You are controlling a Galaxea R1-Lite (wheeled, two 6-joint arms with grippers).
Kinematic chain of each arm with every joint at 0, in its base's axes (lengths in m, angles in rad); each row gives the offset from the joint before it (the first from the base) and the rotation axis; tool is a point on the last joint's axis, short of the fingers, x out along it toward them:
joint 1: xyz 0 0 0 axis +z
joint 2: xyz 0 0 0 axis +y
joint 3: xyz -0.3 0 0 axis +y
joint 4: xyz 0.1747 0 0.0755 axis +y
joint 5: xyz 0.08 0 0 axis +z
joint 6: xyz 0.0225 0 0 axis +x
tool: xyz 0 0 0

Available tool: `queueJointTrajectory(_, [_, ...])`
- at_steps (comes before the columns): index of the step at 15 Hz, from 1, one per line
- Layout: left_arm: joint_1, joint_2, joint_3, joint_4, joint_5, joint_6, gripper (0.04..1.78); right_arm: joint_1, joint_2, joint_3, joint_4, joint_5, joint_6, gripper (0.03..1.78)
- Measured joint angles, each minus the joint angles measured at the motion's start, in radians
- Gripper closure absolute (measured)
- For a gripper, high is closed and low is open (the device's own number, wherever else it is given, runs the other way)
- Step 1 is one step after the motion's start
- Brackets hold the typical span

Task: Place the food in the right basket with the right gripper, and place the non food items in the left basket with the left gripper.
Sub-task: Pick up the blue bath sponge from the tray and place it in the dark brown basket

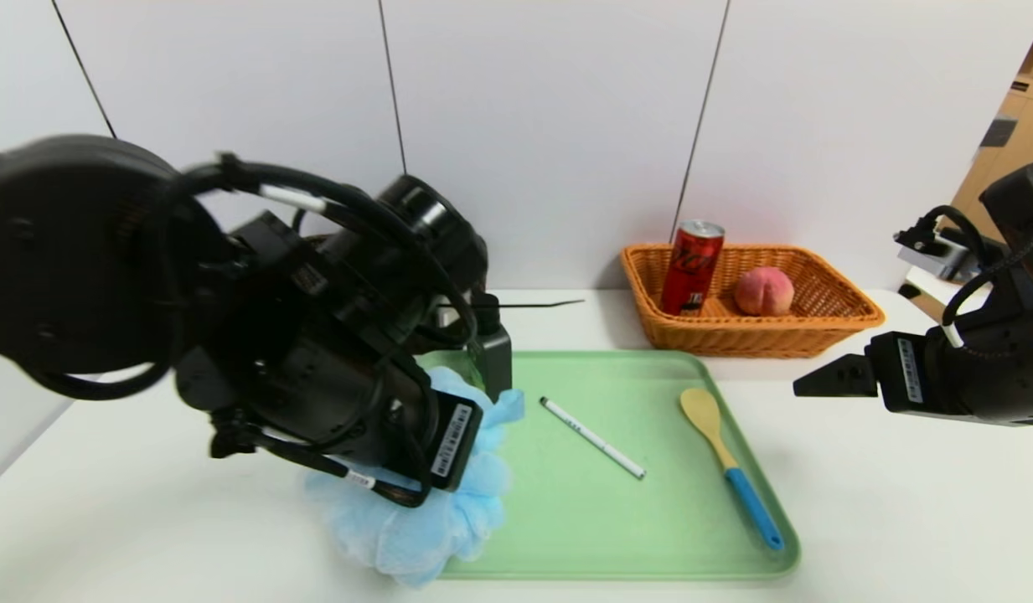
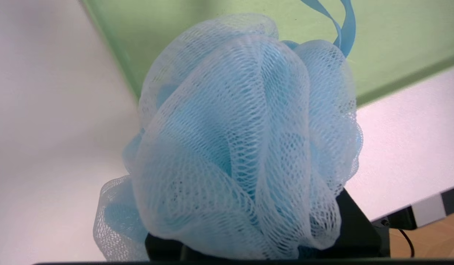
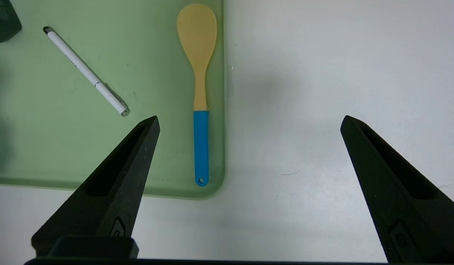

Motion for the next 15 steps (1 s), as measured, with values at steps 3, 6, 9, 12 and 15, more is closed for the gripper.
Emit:
queueJointTrajectory(3, [0.043, -0.143, -0.071, 0.043, 0.01, -0.001, 1.25, -0.001, -0.02, 0.001, -0.001, 0.001, 0.014, 0.12])
queueJointTrajectory(6, [0.19, -0.243, -0.14, 0.009, 0.016, 0.002, 1.25, 0.0, -0.033, 0.001, -0.056, -0.001, 0.025, 0.12])
queueJointTrajectory(9, [0.358, -0.246, -0.166, -0.157, 0.02, 0.001, 1.25, 0.002, -0.045, 0.001, -0.18, -0.001, 0.048, 0.12])
queueJointTrajectory(12, [0.469, -0.159, -0.169, -0.31, 0.044, 0.007, 1.27, 0.004, -0.067, 0.013, -0.221, -0.008, 0.048, 0.12])
queueJointTrajectory(15, [0.573, -0.034, -0.174, -0.411, 0.052, 0.048, 1.28, 0.012, -0.086, 0.04, -0.226, -0.01, 0.048, 0.12])
